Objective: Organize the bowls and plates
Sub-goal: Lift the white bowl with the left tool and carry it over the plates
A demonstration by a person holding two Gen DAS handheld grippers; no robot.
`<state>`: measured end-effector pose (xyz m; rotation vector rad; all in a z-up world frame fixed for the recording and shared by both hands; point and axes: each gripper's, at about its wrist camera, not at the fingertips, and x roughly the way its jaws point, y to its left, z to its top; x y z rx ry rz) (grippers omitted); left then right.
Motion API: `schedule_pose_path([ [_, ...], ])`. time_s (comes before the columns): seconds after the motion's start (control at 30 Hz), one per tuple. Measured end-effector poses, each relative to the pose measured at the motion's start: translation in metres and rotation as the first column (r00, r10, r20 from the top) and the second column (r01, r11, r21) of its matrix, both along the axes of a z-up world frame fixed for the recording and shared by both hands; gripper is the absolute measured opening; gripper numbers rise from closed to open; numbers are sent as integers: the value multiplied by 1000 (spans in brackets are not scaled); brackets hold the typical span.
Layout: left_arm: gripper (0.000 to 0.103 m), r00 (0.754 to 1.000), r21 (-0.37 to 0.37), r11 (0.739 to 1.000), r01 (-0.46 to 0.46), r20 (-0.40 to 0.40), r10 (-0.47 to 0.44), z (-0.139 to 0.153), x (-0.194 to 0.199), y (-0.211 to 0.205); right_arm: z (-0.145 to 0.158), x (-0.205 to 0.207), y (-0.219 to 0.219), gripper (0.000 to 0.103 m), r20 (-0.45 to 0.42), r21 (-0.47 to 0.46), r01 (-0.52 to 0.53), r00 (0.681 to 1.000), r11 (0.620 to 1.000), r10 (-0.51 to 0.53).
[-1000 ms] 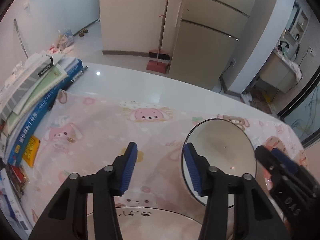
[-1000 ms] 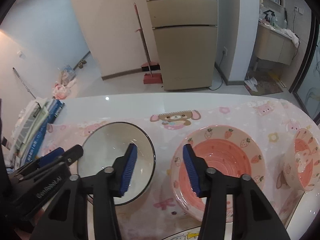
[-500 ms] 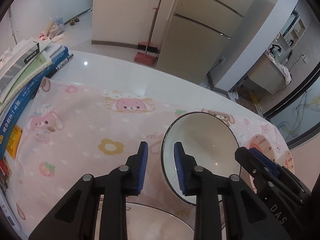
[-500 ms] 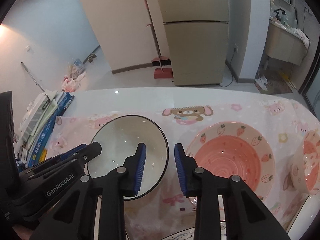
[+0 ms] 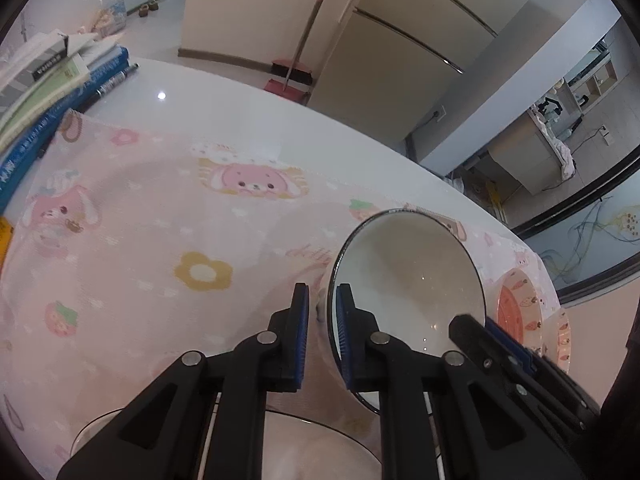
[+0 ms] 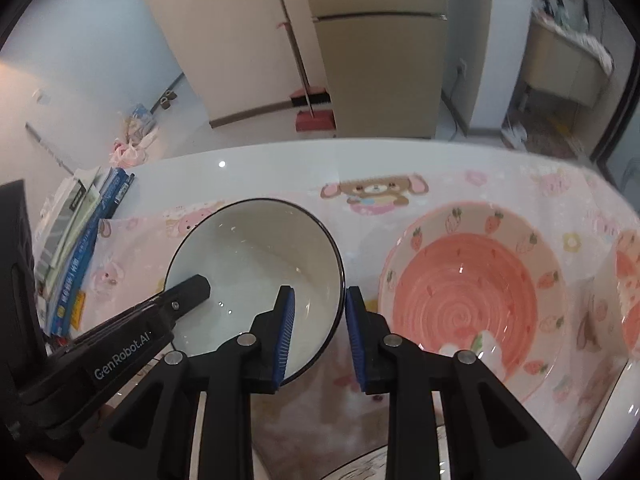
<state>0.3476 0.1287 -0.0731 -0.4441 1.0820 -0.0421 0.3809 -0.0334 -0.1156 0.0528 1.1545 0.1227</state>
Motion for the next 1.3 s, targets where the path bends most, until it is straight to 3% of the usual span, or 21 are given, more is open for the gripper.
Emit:
schedule_pose_path([
  [0.07, 7, 1000, 2, 1000, -10, 0, 10, 3, -1, 1, -9, 0, 6, 39, -70, -4, 6, 998, 1000, -6],
  [0.13, 6, 1000, 23, 1000, -6, -1, 6, 3, 0, 0, -19, -1, 9, 48, -137, 55, 35, 990, 998, -28],
  [0.2, 6, 1000, 33, 999, -9, -4, 9, 4, 0, 1, -22, -4, 13, 49, -110, 36, 49, 993, 998, -45],
  [0.3, 6, 1000, 43, 999, -10, -10, 10, 4, -1, 2, -24, -8, 12, 45, -52, 26, 109, 993, 994, -107],
  [0.37, 6, 1000, 35, 999, -16, -13, 16, 4, -2, 3, -27, -9, 11, 32, -47, 23, 126, 991, 992, -124],
  [0.43, 6, 1000, 48, 999, -20, -13, 21, 4, -3, 4, -28, -7, 11, 28, -53, 33, 104, 993, 994, -102],
  [0.67, 7, 999, 22, 999, -31, -20, 31, 6, -5, 12, -32, 1, -1, 26, -102, 174, 72, 993, 982, -55],
  [0.8, 7, 999, -37, 998, -45, -20, 44, 3, -5, 18, -37, 7, -5, 26, -136, 228, 80, 989, 970, -49],
  [0.97, 8, 999, -56, 997, -44, -22, 42, 2, -6, 21, -40, 7, -9, 26, -151, 272, 93, 987, 958, -52],
  [1.07, 16, 999, -92, 995, -39, -31, 36, -1, -5, 25, -41, 9, -11, 26, -164, 305, 95, 985, 948, -46],
  [1.13, 33, 998, -152, 988, -31, -65, 21, -9, 0, 27, -42, 10, -14, 25, -172, 318, 96, 984, 943, -42],
  [1.2, 33, 997, -193, 981, -30, -81, 15, -15, 1, 28, -42, 10, -13, 25, -174, 321, 94, 984, 942, -39],
  [1.27, 31, 996, -178, 984, -30, -91, 13, -18, 1, 26, -42, 10, -13, 25, -176, 324, 96, 984, 941, -40],
  [1.3, 24, 995, -178, 984, -32, -96, 16, -19, 0, 25, -42, 10, -13, 25, -178, 328, 100, 983, 939, -42],
])
